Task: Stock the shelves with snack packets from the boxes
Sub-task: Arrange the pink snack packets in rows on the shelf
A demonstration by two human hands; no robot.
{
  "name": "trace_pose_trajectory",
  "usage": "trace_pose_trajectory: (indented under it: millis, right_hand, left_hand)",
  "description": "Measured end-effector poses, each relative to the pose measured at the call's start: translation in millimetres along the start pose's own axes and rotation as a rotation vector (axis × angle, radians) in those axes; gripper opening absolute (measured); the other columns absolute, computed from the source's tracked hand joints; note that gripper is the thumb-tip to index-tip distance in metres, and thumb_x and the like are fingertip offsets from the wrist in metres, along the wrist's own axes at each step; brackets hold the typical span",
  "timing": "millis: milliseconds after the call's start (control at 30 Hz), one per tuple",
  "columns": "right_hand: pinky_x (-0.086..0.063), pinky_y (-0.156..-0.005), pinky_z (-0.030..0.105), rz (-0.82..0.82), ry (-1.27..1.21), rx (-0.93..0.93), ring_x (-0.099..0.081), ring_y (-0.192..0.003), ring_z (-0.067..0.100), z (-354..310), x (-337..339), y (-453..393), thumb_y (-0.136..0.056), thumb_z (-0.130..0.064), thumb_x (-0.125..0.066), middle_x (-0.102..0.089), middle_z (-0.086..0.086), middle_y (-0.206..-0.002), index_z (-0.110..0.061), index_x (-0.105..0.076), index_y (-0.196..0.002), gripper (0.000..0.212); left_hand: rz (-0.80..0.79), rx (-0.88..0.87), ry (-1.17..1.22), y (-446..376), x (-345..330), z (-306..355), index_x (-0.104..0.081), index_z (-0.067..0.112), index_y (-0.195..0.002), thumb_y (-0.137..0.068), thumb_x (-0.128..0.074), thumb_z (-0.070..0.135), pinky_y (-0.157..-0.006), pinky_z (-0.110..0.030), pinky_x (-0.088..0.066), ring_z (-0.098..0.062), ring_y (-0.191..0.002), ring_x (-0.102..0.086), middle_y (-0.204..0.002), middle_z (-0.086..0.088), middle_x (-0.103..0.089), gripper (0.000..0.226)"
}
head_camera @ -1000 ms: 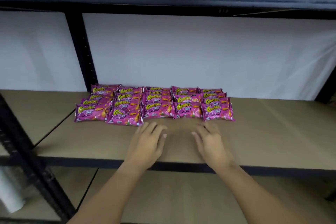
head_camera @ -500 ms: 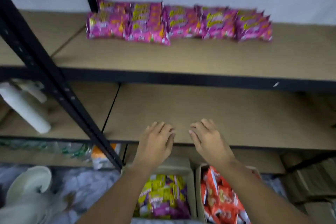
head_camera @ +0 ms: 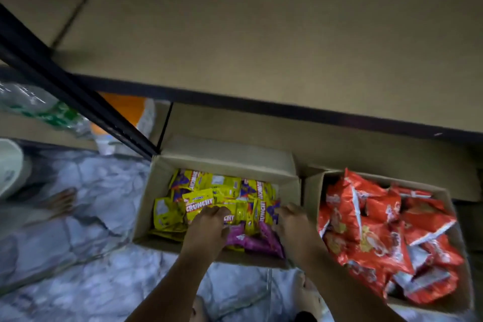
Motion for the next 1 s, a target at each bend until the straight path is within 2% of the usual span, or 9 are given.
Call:
trace_pose_trajectory:
  millis: [100,233,300,367,467,600,733,867,1000]
  right_hand:
    - [-0.048,-0.097,0.033,-0.126,0.011,-0.105,-0.054,-0.116,0.022,30,-66,-27,-0.094,-0.03,-0.062,-0.052,0.003,-0.129,-0.018,-0.055,-0.127,0.036]
    - [-0.046,-0.101,0.033,-0.271,0.023,-0.146,-0.054,-0.12,0.024,56,-140,-51,-0.087,-0.022,-0.071,-0.05,0.005,-0.136,-0.023,-0.046,-0.141,0.059]
    - [-0.043,-0.105,0.031,-0.276,0.049,-0.144,-0.052,-0.124,0.023,64,-163,-59,-0.087,-0.017,-0.069,-0.046,0.004,-0.142,-0.026,-0.039,-0.149,0.069]
    - [-0.043,-0.105,0.031,-0.248,0.07,-0.138,-0.052,-0.125,0.023,69,-176,-64,-0.091,-0.011,-0.063,-0.046,0.004,-0.143,-0.028,-0.036,-0.15,0.067]
    - [-0.048,-0.102,0.032,-0.213,0.108,-0.124,-0.055,-0.119,0.022,76,-188,-69,-0.095,-0.004,-0.054,-0.05,0.006,-0.137,-0.027,-0.045,-0.144,0.055]
    - [-0.052,-0.095,0.032,-0.185,0.125,-0.147,-0.059,-0.11,0.022,78,-184,-71,-0.091,-0.009,-0.061,-0.054,0.006,-0.127,-0.026,-0.055,-0.135,0.047]
    - [-0.054,-0.093,0.034,-0.11,0.091,-0.168,-0.06,-0.111,0.024,75,-163,-71,-0.09,-0.015,-0.061,-0.052,0.008,-0.132,-0.026,-0.049,-0.141,0.054]
    - [-0.053,-0.094,0.033,0.001,-0.097,-0.172,-0.059,-0.114,0.024,75,-147,-77,-0.093,-0.012,-0.058,-0.046,0.008,-0.141,-0.029,-0.049,-0.142,0.053]
    - [-0.051,-0.093,0.032,0.067,-0.274,-0.219,-0.059,-0.109,0.028,89,-154,-89,-0.088,-0.003,-0.059,-0.054,0.011,-0.123,-0.025,-0.065,-0.124,0.043]
  left_hand:
    - [-0.116,0.037,-0.059,-25,-74,-26,-0.05,0.026,-0.139,-0.089,-0.068,0.036,-0.1,-0.034,-0.044,-0.022,-0.127,-0.049,-0.134,0.001,-0.056,0.053]
    - [-0.258,0.039,-0.183,-48,-152,-52,-0.043,0.022,-0.145,-0.09,-0.067,0.033,-0.103,-0.036,-0.042,-0.025,-0.131,-0.046,-0.141,-0.004,-0.052,0.061]
    - [-0.296,0.032,-0.222,-55,-179,-62,-0.04,0.02,-0.147,-0.091,-0.066,0.028,-0.108,-0.036,-0.038,-0.026,-0.134,-0.042,-0.145,-0.006,-0.048,0.063]
    - [-0.312,0.035,-0.246,-62,-197,-70,-0.039,0.018,-0.146,-0.091,-0.065,0.022,-0.11,-0.038,-0.037,-0.027,-0.135,-0.04,-0.146,-0.007,-0.045,0.061]
    - [-0.345,0.034,-0.284,-73,-209,-76,-0.036,0.017,-0.147,-0.091,-0.064,0.016,-0.11,-0.041,-0.039,-0.03,-0.136,-0.038,-0.147,-0.01,-0.04,0.062]
    - [-0.39,-0.004,-0.33,-80,-216,-77,-0.035,0.014,-0.148,-0.092,-0.063,0.008,-0.109,-0.042,-0.042,-0.032,-0.136,-0.04,-0.147,-0.013,-0.041,0.063]
    - [-0.343,-0.046,-0.365,-80,-204,-75,-0.042,0.015,-0.144,-0.096,-0.054,0.007,-0.106,-0.039,-0.044,-0.029,-0.13,-0.049,-0.141,-0.01,-0.052,0.05]
    - [-0.226,-0.041,-0.368,-86,-181,-78,-0.029,0.022,-0.152,-0.094,-0.054,0.006,-0.114,-0.042,-0.033,-0.029,-0.135,-0.044,-0.145,-0.008,-0.05,0.066]
    - [-0.19,-0.038,-0.266,-99,-177,-86,-0.029,0.029,-0.145,-0.085,-0.06,0.003,-0.108,-0.039,-0.031,-0.028,-0.127,-0.05,-0.132,-0.005,-0.06,0.072]
Point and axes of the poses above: each hand's wrist, its own y-axis away from the middle knuckle, its own x-axis out of the back of the hand, z = x × y, the point moved 7 cm from there along -y, towards the middle knuckle
